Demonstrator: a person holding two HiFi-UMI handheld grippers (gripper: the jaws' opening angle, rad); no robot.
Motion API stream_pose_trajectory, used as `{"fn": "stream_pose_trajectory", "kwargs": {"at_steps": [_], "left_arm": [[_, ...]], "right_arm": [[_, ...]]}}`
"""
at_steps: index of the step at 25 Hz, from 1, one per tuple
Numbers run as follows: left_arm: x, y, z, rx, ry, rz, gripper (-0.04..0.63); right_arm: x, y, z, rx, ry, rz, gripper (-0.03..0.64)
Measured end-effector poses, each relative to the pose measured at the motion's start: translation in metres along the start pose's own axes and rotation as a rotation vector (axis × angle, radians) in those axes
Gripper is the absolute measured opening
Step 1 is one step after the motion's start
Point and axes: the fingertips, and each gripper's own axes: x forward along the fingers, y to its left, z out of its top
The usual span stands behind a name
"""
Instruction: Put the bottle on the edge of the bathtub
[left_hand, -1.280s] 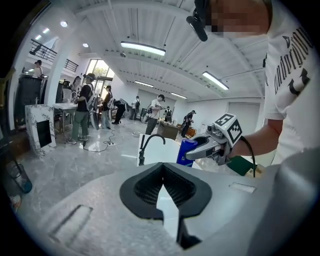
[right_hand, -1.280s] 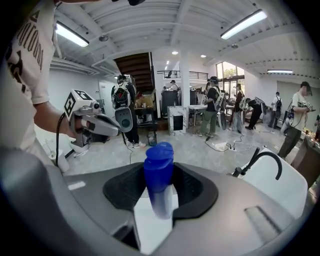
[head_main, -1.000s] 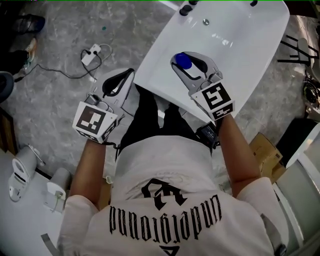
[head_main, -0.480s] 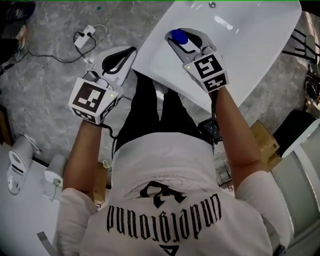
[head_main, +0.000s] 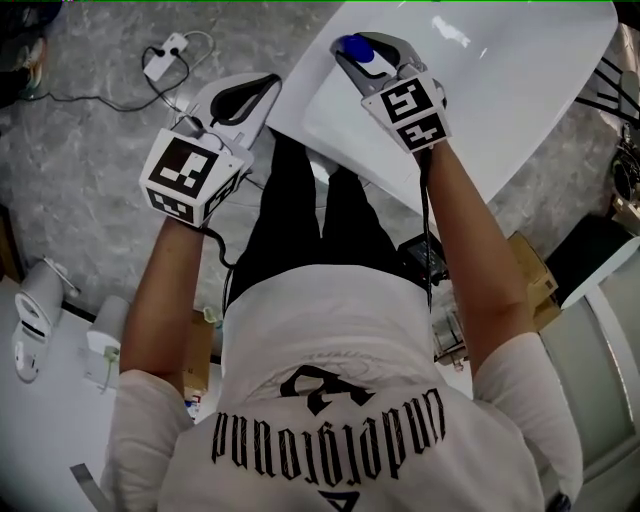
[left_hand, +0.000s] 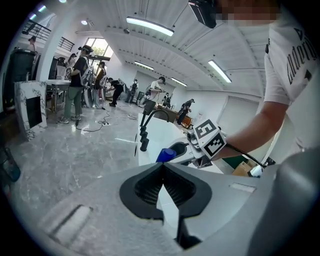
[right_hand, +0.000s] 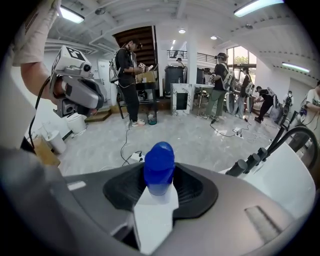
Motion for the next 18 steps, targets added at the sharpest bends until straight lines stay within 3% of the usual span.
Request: {"fn": "stream_pose_trajectory", "kwargs": {"at_steps": [18], "left_arm": [[0.003,-0.003,-0.009,-0.033,0.006,-0.002,0.005]], "right_arm": [[0.018,-0.006,-0.013,-0.03,0.051,-0.036,0.155]]}}
